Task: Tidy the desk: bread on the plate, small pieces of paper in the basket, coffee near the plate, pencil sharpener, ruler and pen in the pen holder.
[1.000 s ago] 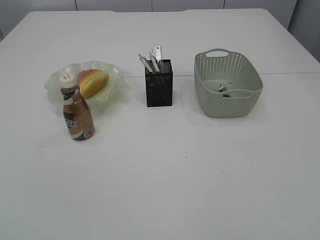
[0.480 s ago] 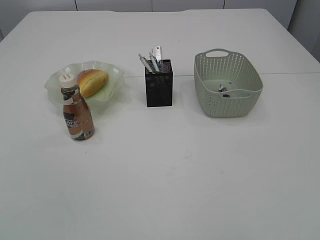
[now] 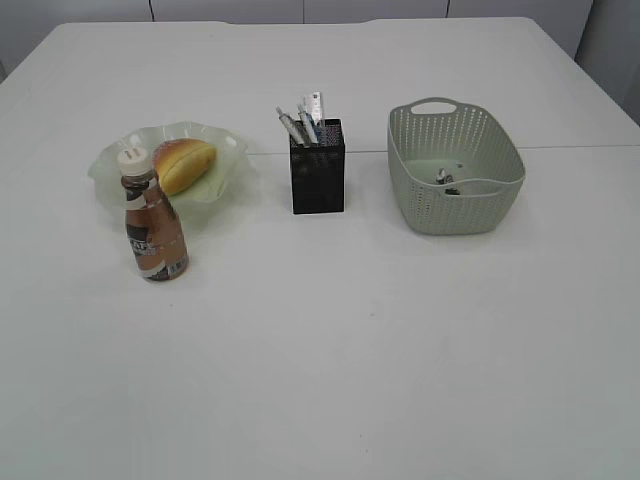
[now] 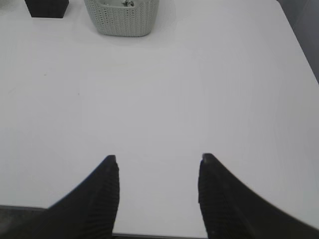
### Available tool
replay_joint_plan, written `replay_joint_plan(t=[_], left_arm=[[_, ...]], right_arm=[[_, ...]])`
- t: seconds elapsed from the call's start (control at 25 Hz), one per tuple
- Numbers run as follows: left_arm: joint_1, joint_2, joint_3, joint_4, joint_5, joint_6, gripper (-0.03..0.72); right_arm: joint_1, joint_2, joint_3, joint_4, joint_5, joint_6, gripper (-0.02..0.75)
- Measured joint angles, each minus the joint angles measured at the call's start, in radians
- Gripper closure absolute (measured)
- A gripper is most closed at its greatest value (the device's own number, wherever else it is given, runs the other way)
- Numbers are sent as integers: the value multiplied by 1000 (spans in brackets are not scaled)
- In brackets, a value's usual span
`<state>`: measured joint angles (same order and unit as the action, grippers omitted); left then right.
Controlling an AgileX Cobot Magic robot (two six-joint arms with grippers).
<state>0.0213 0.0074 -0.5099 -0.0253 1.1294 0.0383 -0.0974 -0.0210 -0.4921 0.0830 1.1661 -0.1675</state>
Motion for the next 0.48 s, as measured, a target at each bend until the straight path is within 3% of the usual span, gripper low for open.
replay_joint_plan(t=[0.48], left_arm=[[0, 0, 0, 8, -1, 7, 381]], right_arm=[[0, 0, 0, 0, 0, 0, 328]])
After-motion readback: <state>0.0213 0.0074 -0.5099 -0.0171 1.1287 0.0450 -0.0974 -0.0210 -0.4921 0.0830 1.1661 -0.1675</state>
